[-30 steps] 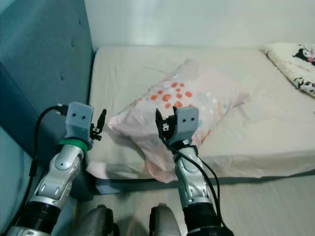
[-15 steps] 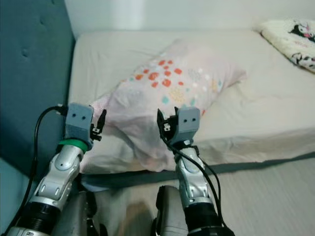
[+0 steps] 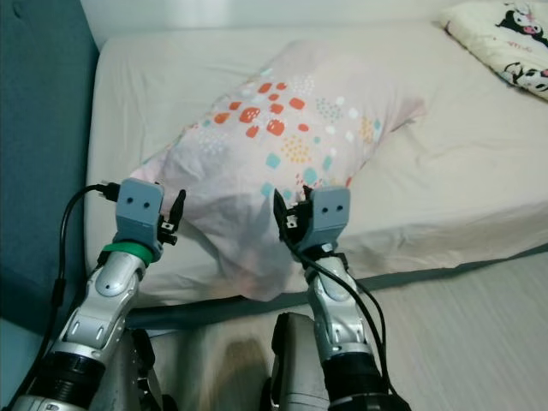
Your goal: Clean up the room
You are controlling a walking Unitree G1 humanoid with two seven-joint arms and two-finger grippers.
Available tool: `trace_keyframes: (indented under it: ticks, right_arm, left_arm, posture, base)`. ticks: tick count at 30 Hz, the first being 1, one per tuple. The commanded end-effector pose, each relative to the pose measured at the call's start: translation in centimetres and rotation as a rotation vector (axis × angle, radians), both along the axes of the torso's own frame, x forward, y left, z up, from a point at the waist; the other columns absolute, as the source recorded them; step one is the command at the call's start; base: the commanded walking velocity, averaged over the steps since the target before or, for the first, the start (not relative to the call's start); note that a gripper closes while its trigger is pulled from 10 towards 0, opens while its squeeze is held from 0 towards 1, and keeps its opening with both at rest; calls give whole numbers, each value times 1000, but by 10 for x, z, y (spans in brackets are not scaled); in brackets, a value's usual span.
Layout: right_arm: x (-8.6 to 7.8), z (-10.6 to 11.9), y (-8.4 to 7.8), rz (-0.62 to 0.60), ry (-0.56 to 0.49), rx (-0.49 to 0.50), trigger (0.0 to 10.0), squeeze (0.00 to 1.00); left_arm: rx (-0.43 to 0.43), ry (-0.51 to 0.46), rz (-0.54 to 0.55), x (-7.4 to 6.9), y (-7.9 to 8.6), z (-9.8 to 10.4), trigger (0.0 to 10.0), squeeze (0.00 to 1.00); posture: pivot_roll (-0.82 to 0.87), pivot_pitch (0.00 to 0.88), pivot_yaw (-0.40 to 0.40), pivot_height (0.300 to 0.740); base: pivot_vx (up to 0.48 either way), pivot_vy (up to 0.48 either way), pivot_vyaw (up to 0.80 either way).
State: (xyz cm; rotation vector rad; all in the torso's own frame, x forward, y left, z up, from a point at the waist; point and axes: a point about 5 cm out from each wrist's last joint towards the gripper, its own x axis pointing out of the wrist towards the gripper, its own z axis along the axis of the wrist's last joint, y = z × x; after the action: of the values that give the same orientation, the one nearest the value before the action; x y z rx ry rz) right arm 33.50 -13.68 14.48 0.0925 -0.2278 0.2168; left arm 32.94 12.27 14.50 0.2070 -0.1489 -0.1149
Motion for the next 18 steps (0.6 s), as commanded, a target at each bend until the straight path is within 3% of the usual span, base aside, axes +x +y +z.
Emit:
trace_keyframes:
  ticks: [1, 2, 4, 6, 10, 11, 12, 13, 18]
  right_arm:
    - [5, -5, -4, -35, 59, 69, 10000, 0]
    - [9, -7, -5, -64, 103, 130, 10000, 0]
    - [9, -7, -5, -64, 103, 130, 10000, 0]
    - [13, -15, -3, -95, 184, 225, 10000, 0]
    - [15, -20, -3, -117, 224, 270, 10000, 0]
    - [17, -25, -3, -130, 256, 308, 10000, 0]
    - [17, -25, -3, -130, 256, 308, 10000, 0]
    - [17, -28, -2, -133, 274, 325, 10000, 388]
    - [16, -36, -1, -134, 311, 314, 10000, 427]
  left_arm:
    - [9, -25, 13, 11, -3, 10, 10000, 0]
    - [5, -45, 27, 22, -5, 22, 10000, 0]
    - [5, -45, 27, 22, -5, 22, 10000, 0]
    - [-13, -61, 30, 37, -7, 38, 10000, 0]
    - [-22, -61, 13, 43, -10, 45, 10000, 0]
    - [-40, -52, -24, 49, -17, 52, 10000, 1000]
    - [-40, -52, -24, 49, -17, 52, 10000, 1000]
    - [-63, -26, -57, 54, -24, 56, 10000, 1000]
    - [-118, 99, 38, 71, -47, 57, 10000, 1000]
  posture:
    - [-54, 89, 24, 527]
    - [-55, 90, 24, 527]
    - [-55, 90, 24, 527]
    - [-55, 92, 26, 527]
    - [-54, 92, 29, 527]
    - [-55, 93, 33, 527]
    - [-55, 93, 33, 527]
    - [-54, 94, 31, 527]
    - [-66, 100, 28, 527]
  base:
    - [0, 0, 0]
    - [0, 0, 0]
    - [0, 0, 0]
    - [0, 0, 0]
    - [0, 0, 0]
    - [0, 0, 0]
    - [0, 0, 0]
    - [0, 0, 0]
    - [0, 0, 0]
